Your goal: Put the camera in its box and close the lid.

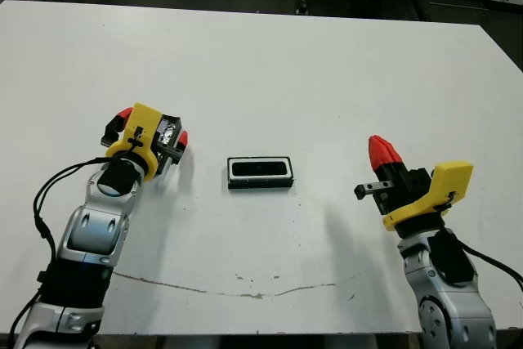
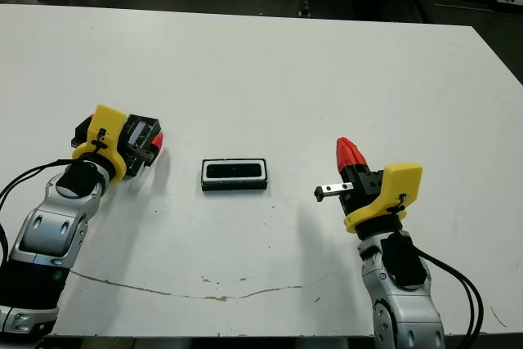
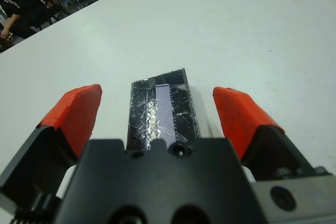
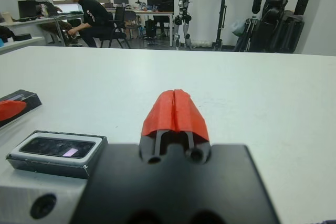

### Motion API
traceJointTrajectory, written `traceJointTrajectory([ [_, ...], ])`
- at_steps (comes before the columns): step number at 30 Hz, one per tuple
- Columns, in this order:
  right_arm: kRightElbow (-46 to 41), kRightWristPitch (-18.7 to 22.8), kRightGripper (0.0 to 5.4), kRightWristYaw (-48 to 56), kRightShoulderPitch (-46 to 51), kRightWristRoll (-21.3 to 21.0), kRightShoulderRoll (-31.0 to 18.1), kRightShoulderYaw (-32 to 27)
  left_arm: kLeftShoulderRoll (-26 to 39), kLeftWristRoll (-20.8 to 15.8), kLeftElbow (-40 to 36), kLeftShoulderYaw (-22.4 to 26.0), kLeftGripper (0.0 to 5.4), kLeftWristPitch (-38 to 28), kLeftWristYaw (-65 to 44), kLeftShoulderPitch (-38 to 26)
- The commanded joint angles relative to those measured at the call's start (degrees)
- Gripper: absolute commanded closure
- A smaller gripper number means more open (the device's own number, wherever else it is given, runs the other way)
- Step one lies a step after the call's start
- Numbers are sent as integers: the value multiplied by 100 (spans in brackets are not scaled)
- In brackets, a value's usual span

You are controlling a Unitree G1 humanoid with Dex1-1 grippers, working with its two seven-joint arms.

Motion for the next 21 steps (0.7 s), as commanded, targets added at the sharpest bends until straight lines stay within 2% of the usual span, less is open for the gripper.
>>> traceJointTrajectory([
  [1, 64, -63, 537, 41, 84, 68, -65, -32, -61, -88, 215, 86, 0, 280, -28, 41],
  [9, 75, -94, 537, 43, 97, 86, -70, -19, -230, -818, 490, 618, 0, 572, -247, -30],
  [13, 70, -77, 537, 57, 103, 107, -82, -24, -226, -1100, 428, 750, 0, 1078, -300, -86],
  [17, 52, -43, 537, 57, 108, 164, -78, -34, -145, -1147, 394, 719, 0, 1364, -292, -115],
  [21, 55, -52, 537, 40, 111, 178, -76, -24, 150, -988, 338, 379, 0, 1539, -493, -109],
])
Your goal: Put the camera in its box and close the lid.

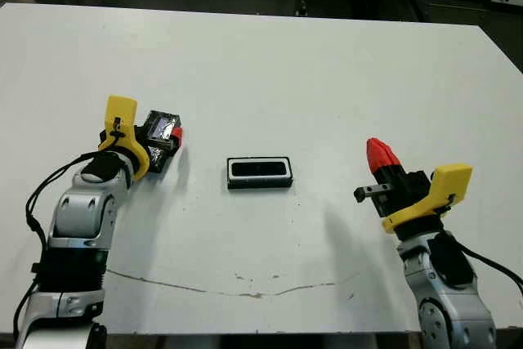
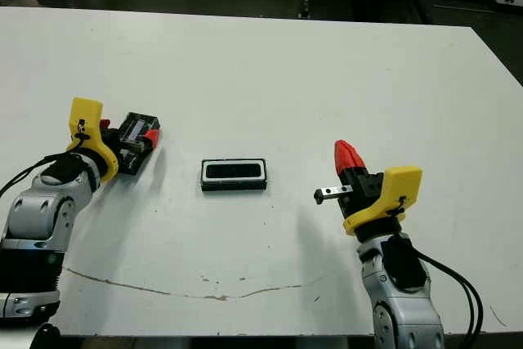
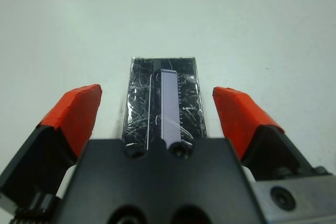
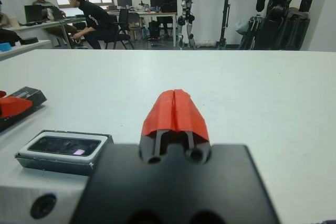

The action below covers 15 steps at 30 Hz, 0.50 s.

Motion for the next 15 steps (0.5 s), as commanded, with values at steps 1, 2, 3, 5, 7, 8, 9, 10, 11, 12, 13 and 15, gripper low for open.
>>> traceJointTrajectory([
  [1, 14, -4, 539, -17, 62, 3, -74, -24, 290, 239, 154, -430, 8, 293, -221, 255],
  [2, 11, 2, 540, -18, 63, 14, -68, -23, 388, 298, 146, -552, 18, 281, -301, 260],
  [3, 18, -5, 540, -14, 64, 15, -67, -21, 549, 434, 144, -766, 24, 232, -421, 259],
  [5, 21, 3, 540, -2, 63, 41, -64, -24, 767, 615, 155, -1056, 52, 148, -603, 249],
  [7, 5, 31, 540, -13, 65, 55, -59, -21, 943, 764, 194, -1291, 64, 36, -788, 229],
  [8, -4, 36, 540, -22, 68, 45, -62, -14, 1032, 833, 226, -1405, 56, -63, -893, 220],
  [9, -3, 31, 540, -19, 70, 45, -66, -11, 1106, 890, 260, -1496, 50, -163, -993, 212],
  [10, -1, 30, 540, -11, 72, 54, -70, -11, 1167, 929, 296, -1567, 59, -249, -1090, 200],
  [11, 3, 28, 540, -4, 74, 62, -74, -12, 1214, 973, 325, -1630, 66, -324, -1164, 187],
  [12, 14, 16, 540, 5, 75, 75, -71, -15, 1267, 1047, 350, -1714, 75, -398, -1225, 165],
  [13, 16, 9, 540, -5, 78, 62, -69, -12, 1294, 1088, 371, -1761, 92, -444, -1269, 146],
  [15, 18, 3, 540, -18, 84, 52, -69, -7, 1295, 1111, 401, -1773, 121, -501, -1318, 133],
])
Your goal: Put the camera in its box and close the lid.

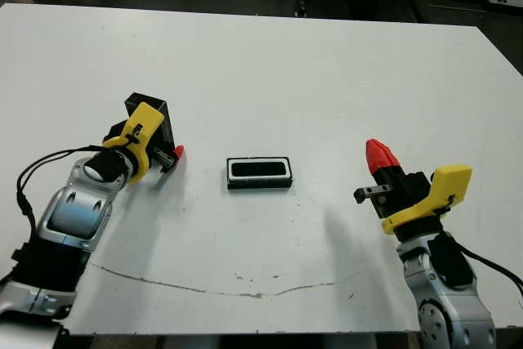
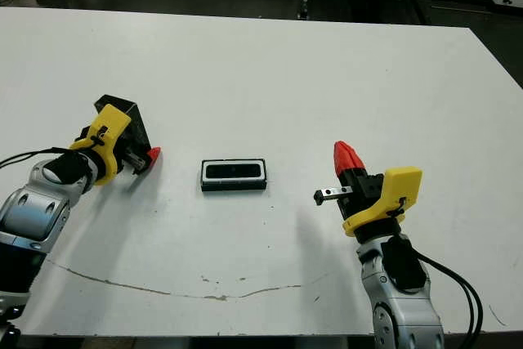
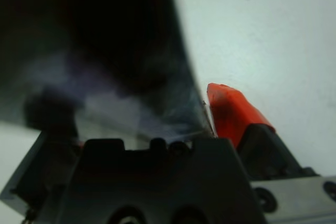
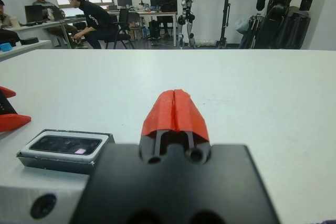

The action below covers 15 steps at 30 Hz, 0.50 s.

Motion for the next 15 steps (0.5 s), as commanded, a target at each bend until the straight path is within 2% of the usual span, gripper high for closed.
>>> traceJointTrajectory([
  [1, 15, 4, 540, -23, 61, 3, -62, -19, 71, 129, 245, -206, 139, 108, -221, 233],
  [7, 15, 25, 540, -19, 71, 25, -67, -23, 74, 277, 150, -206, 222, -54, -183, 313],
  [15, 52, 8, 540, 5, 75, 40, -86, -4, -65, 180, 214, -9, 224, -214, -104, 366],
])
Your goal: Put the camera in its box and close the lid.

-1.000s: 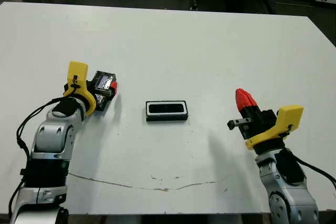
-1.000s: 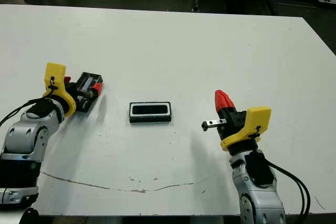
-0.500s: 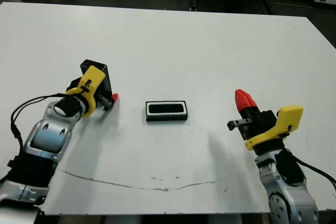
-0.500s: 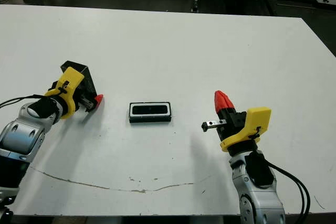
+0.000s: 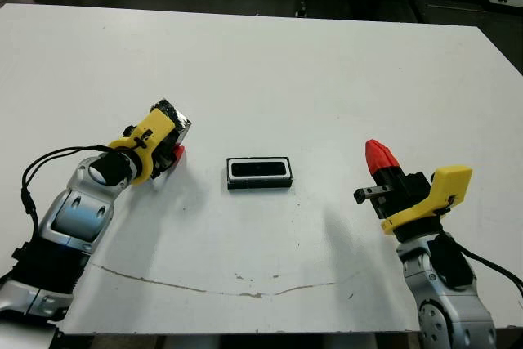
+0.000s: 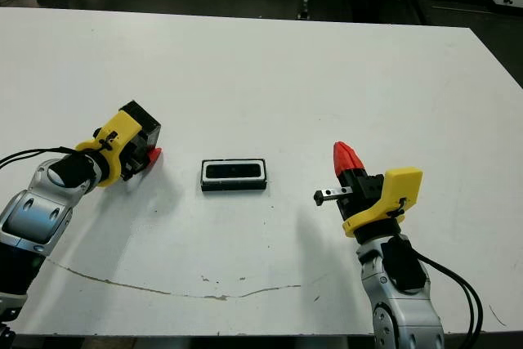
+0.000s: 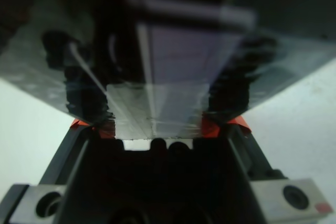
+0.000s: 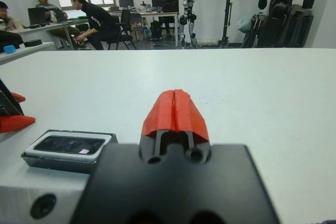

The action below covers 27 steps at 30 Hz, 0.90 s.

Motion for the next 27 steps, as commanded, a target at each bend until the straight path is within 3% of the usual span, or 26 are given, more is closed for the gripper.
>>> traceJointTrajectory([
  [1, 46, 6, 540, -25, 65, -49, -79, 4, -75, 3, 220, 49, 224, 40, 0, 304],
  [7, 34, 68, 540, -59, 87, -23, -42, 40, -34, -53, 148, 205, 224, -348, -91, 342],
  [11, 28, 98, 540, -94, 101, -46, -48, 85, 334, -145, 119, 174, 224, -655, -750, 123],
  [19, 50, 56, 540, -97, 116, -38, -41, 135, 1313, 264, 432, -451, 224, -1217, -2654, -1112],
  [27, -20, 162, 540, -172, 141, -56, -56, 178, 1370, 829, 1589, -1355, 224, -2271, -4310, -2542],
])
